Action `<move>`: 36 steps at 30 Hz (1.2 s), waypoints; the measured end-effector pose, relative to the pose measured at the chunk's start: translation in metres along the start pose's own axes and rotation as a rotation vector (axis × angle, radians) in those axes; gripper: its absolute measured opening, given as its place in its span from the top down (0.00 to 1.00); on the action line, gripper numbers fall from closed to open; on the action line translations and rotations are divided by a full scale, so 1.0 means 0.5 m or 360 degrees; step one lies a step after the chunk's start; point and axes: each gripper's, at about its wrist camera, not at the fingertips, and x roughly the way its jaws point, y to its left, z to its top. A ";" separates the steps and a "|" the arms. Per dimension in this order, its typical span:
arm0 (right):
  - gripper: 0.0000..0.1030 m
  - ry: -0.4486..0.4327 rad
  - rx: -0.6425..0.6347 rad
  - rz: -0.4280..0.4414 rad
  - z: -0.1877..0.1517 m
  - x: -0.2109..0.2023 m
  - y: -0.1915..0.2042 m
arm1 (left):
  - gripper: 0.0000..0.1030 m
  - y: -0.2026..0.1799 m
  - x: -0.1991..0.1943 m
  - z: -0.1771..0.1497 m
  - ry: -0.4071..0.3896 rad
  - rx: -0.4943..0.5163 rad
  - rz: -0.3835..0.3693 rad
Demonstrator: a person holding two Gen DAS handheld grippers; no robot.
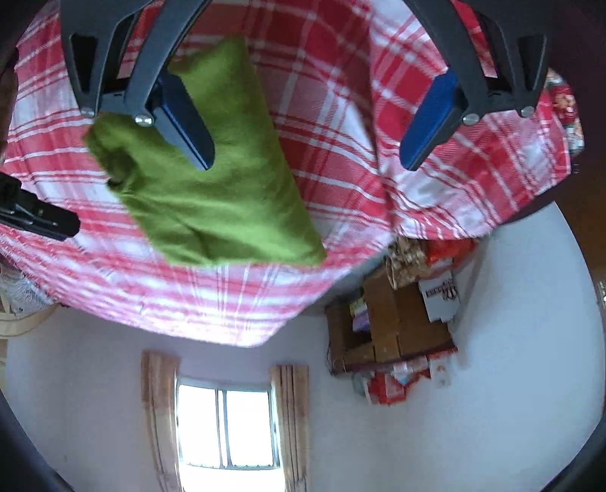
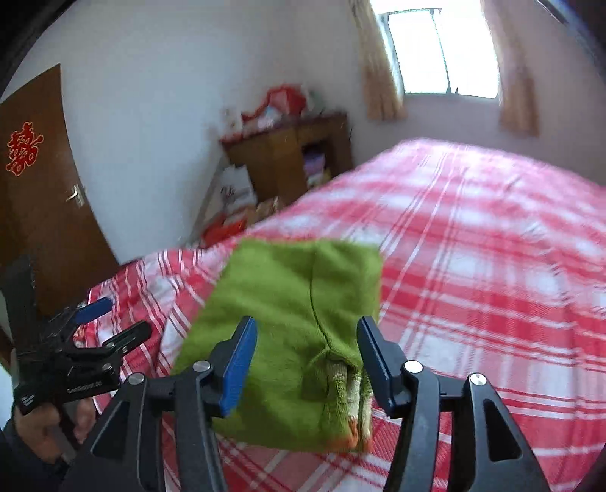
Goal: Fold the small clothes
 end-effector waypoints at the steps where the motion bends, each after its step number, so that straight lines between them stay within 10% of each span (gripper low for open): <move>1: 0.45 -0.0049 -0.0012 -0.0026 0.002 -0.027 0.011 | 0.02 0.004 -0.019 0.003 -0.0026 -0.0013 -0.0006; 14: 0.38 -0.0262 -0.0149 -0.0083 0.021 -0.157 0.086 | 0.00 0.004 -0.125 0.040 -0.0253 -0.0031 -0.0079; 36: 0.37 -0.0275 -0.0136 -0.0080 0.011 -0.178 0.089 | 0.00 -0.010 -0.130 0.032 -0.0250 -0.0008 -0.0089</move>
